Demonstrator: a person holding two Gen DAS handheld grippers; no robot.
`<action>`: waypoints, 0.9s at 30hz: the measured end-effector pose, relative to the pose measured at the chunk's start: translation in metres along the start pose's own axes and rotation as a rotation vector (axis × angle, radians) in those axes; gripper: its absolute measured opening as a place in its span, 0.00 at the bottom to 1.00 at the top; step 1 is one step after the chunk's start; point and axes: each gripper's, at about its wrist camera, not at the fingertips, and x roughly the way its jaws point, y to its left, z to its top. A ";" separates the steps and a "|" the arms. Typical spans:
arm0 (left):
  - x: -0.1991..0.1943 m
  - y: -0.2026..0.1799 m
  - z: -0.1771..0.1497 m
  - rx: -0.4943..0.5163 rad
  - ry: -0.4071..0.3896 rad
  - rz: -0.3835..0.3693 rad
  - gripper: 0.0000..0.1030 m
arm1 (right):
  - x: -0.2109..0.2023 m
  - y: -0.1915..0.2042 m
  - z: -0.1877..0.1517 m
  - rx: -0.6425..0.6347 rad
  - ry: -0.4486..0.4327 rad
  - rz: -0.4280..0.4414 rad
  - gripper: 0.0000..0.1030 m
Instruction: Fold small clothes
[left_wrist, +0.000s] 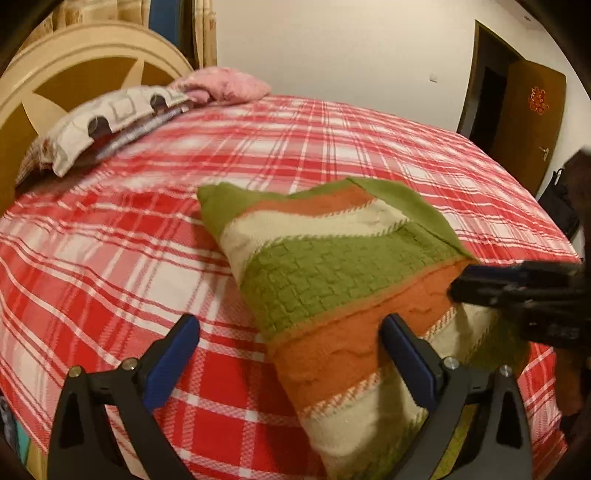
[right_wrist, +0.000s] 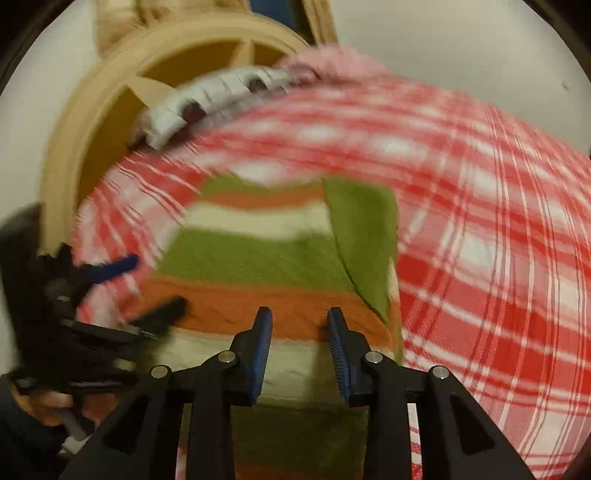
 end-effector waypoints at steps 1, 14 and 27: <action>0.005 0.000 -0.001 0.005 0.015 -0.011 1.00 | 0.005 -0.005 -0.002 0.011 0.009 0.014 0.31; -0.069 -0.009 -0.015 0.025 -0.056 -0.004 1.00 | -0.074 0.009 -0.044 0.042 -0.152 -0.107 0.52; -0.174 -0.024 -0.035 0.054 -0.189 -0.105 1.00 | -0.205 0.063 -0.102 0.002 -0.371 -0.212 0.58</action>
